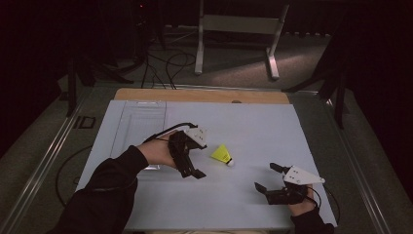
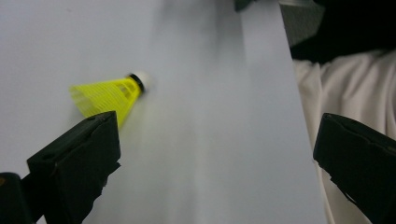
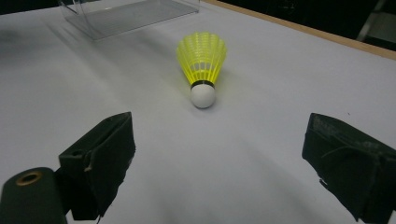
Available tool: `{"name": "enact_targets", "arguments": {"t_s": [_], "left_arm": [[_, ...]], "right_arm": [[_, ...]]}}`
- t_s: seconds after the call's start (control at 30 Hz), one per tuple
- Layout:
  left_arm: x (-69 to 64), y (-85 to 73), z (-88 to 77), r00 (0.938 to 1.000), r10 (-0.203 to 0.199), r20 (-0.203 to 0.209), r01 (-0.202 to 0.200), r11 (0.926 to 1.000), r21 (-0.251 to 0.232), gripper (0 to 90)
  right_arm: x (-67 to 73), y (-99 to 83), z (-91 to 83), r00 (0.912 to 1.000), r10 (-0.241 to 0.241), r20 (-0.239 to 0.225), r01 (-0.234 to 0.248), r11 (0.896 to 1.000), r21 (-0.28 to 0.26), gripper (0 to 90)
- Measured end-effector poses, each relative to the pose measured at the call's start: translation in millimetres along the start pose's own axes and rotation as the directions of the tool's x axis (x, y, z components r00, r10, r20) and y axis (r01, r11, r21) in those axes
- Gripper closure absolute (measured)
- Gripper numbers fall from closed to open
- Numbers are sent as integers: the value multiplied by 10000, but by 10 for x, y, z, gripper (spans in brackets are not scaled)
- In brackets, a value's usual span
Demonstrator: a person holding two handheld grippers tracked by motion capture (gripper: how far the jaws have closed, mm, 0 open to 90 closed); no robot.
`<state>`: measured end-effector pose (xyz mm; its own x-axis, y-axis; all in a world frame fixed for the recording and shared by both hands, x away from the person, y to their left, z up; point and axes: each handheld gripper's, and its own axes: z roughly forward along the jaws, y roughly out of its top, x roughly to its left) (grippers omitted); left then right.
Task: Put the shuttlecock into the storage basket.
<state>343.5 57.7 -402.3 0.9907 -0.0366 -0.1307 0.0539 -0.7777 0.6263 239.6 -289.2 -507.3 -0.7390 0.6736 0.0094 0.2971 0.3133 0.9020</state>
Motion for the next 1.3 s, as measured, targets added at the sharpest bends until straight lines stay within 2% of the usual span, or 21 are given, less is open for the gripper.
{"name": "enact_targets", "arguments": {"t_s": [0.13, 0.17, 0.2, 0.33, 0.5, 0.57, 0.63, 0.67, 0.7, 0.77, 0.87, 0.9, 0.93, 0.97, 1.07, 1.1, 1.13, 1.17, 1.23, 1.3], "left_arm": [[41, 20, 19, 10000, -30, -34, 29, 9995, -304, 15], [77, 36, 37, 10000, -61, 33, 63, 9979, -638, 15], [77, 36, 37, 10000, -61, 33, 63, 9979, -638, 15], [162, 45, 74, 9996, -239, -124, 220, 9899, -1402, 15], [238, 23, 183, 9982, -453, -402, 389, 9882, -1481, 17], [280, -6, 238, 9979, -452, -465, 382, 9893, -1410, 34], [329, -50, 292, 9977, -593, -332, 539, 9881, -1443, 38], [341, -62, 307, 9971, -641, -404, 576, 9874, -1471, 45], [346, -77, 340, 9971, -654, -383, 594, 9883, -1407, 52], [355, -86, 400, 9960, -557, -697, 476, 9925, -1124, 61], [390, -106, 475, 9955, -597, -738, 525, 9940, -960, 70], [425, -132, 519, 9929, -663, -985, 585, 9951, -794, 76], [447, -146, 539, 9930, -602, -1014, 544, 9968, -591, 88], [447, -146, 539, 9930, -602, -1014, 544, 9968, -591, 92], [522, -202, 607, 9915, -826, -1008, 788, 9960, -418, 101], [540, -215, 624, 9899, -866, -1119, 829, 9959, -375, 107], [566, -240, 654, 9906, -932, -997, 900, 9953, -358, 130], [598, -264, 701, 9897, -976, -1042, 959, 9952, -219, 133], [613, -274, 726, 9908, -1004, -909, 991, 9949, -189, 134], [624, -265, 754, 9904, -867, -1077, 874, 9962, 24, 147]], "right_arm": [[0, -1, -1, 10000, 34, -12, -34, 10000, 9, 94], [0, -2, 0, 10000, 47, -10, -47, 10000, 3, 93], [0, -2, 0, 10000, 47, -10, -47, 10000, 3, 93], [1, 0, -4, 10000, 33, -23, -34, 10000, -28, 94], [0, 0, -4, 10000, 10, -33, -11, 10000, -22, 94], [2, 0, -6, 10000, 17, -51, -17, 10000, -34, 94], [2, 0, -7, 10000, 26, -58, -26, 10000, -34, 93], [1, 0, -7, 10000, 8, -55, -8, 10000, -32, 94], [2, 0, -8, 10000, 11, -54, -11, 10000, -30, 94], [1, -1, -6, 10000, 2, -71, -3, 10000, -43, 94], [6, -1, -1, 10000, 9, -93, -9, 10000, 24, 94], [8, 1, 0, 10000, -16, -82, 16, 10000, 26, 93], [9, 2, -1, 9999, -8, -108, 8, 10000, 13, 94], [8, 2, -2, 9999, -14, -106, 14, 10000, -6, 94], [7, 1, -1, 9999, 36, -114, -36, 10000, 9, 93], [6, -1, 1, 9999, 28, -126, -28, 10000, 16, 94], [9, 1, 1, 9997, 41, -222, -41, 10000, -14, 93], [10, 2, 0, 9998, 14, -220, -14, 10000, -24, 93], [10, 3, -1, 9997, -7, -226, 7, 10000, -16, 93], [9, 2, -2, 9997, 29, -255, -30, 10000, -39, 93]]}}
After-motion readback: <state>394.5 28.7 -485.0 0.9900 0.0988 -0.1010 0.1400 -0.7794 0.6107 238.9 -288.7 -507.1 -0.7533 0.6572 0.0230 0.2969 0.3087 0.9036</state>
